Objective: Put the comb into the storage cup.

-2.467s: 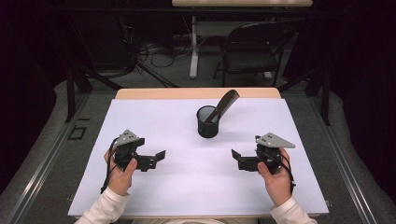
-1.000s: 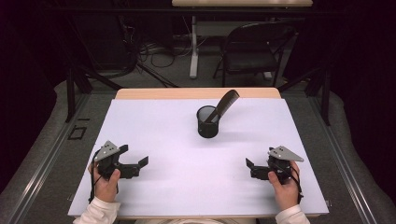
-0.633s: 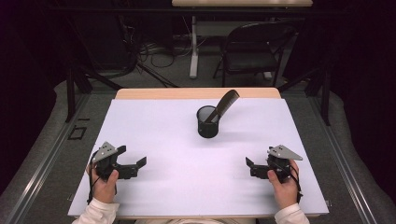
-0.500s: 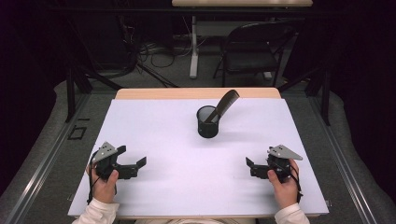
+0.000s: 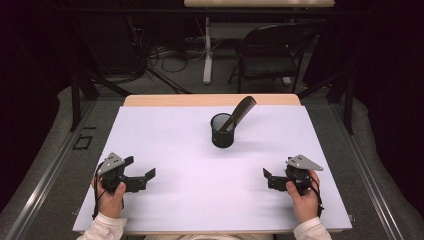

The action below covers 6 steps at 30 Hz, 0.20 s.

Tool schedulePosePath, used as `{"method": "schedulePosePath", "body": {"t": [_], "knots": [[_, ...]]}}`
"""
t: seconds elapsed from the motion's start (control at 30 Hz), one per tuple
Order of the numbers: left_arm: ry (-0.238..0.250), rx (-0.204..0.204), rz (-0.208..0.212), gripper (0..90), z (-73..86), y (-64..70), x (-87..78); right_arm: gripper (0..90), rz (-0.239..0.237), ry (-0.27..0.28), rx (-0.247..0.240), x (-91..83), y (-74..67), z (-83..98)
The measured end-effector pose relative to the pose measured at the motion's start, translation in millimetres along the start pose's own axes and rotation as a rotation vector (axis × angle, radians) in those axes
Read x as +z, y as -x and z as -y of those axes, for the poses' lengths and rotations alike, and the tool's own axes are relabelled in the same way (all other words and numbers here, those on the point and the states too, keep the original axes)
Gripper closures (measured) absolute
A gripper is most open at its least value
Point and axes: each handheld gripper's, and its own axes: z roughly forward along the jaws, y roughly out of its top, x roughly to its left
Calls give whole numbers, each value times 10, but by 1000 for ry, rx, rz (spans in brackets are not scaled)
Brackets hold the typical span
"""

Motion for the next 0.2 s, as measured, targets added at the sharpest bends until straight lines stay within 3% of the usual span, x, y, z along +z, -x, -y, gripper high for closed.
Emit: {"method": "schedulePosePath", "body": {"t": [0.2], "knots": [[1, -2, -7, 3, 3, -16, 8, 0, 0, -8, 0, 3, 0, 3]]}}
